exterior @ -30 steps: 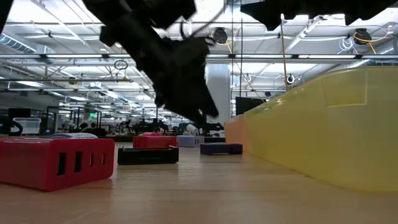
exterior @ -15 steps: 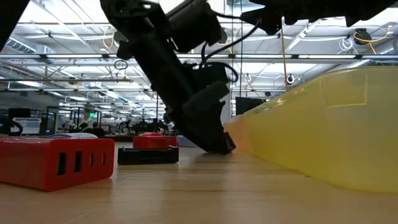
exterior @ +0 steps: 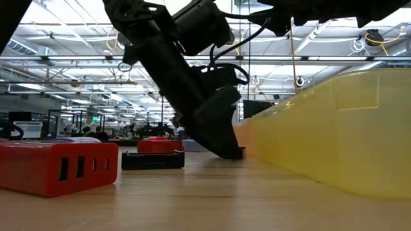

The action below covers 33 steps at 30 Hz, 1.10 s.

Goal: Pick & Place Office items
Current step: Put the dark blue timer into the orange bin

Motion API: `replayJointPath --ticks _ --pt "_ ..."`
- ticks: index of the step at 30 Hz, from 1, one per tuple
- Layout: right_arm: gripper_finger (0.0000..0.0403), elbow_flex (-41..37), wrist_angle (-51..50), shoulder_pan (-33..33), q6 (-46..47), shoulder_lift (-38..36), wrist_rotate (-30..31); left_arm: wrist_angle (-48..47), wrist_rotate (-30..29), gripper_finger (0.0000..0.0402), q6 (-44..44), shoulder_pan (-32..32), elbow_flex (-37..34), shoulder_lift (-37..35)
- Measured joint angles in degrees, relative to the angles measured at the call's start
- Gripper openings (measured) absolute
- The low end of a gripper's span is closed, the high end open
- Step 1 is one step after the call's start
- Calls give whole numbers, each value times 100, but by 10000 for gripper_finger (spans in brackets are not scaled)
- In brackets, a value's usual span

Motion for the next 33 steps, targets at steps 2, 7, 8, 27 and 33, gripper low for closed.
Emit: replayJointPath --ticks 2,7,8,27,33 --pt "322 0 -3 0 0 0 0 125 -45 292 399 14 0 0" --pt "322 0 -23 0 0 0 0 125 -427 292 814 -5 0 -7" --pt "322 0 -36 0 0 0 0 123 -429 292 833 -3 0 -7" --pt "322 0 -23 0 -20 1 4 109 -804 292 740 159 0 -204" --pt "322 0 -23 0 -20 2 4 -439 -856 292 470 187 5 -147"
